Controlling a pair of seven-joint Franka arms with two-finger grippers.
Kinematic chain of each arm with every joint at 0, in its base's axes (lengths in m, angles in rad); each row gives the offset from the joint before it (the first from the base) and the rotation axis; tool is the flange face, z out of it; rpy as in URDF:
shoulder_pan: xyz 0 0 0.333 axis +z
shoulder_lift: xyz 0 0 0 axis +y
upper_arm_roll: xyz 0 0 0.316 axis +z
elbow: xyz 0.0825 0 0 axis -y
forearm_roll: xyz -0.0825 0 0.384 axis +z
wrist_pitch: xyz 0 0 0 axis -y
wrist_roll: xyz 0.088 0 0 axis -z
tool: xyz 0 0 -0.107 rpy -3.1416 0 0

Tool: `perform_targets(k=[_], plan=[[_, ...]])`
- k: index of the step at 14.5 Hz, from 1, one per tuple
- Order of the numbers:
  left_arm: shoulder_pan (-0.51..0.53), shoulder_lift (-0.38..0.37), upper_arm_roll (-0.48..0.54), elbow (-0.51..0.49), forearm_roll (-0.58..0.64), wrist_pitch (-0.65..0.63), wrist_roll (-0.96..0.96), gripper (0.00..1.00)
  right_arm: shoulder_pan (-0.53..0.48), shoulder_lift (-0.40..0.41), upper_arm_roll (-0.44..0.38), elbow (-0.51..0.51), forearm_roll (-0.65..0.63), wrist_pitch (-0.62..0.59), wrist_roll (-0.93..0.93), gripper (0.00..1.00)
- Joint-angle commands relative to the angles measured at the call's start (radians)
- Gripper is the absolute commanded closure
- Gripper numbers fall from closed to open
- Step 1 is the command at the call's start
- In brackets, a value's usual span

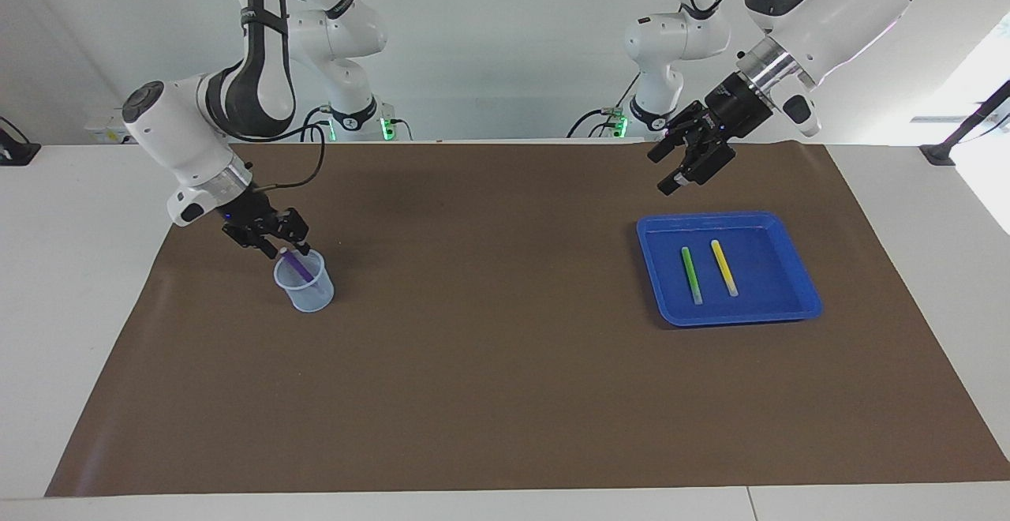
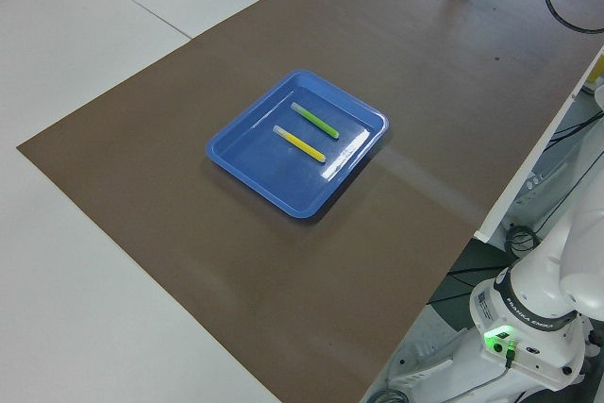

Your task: Right arm passes pens to left for tray arrangement

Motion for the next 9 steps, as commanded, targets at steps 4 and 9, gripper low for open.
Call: perform_targets(k=[4, 9], plan=[[-0.067, -0.113, 0.009, -0.279, -0.018, 0.319, -0.073, 0.00, -0.003, -0.036, -0.001, -0.033, -0.002, -0.007, -0.029, 0.32], [-0.020, -0.085, 0.012, -0.302, -0.018, 0.372, -0.072, 0.00, -0.003, -0.038, -0.001, -0.041, -0.002, -0.007, -0.030, 0.68]])
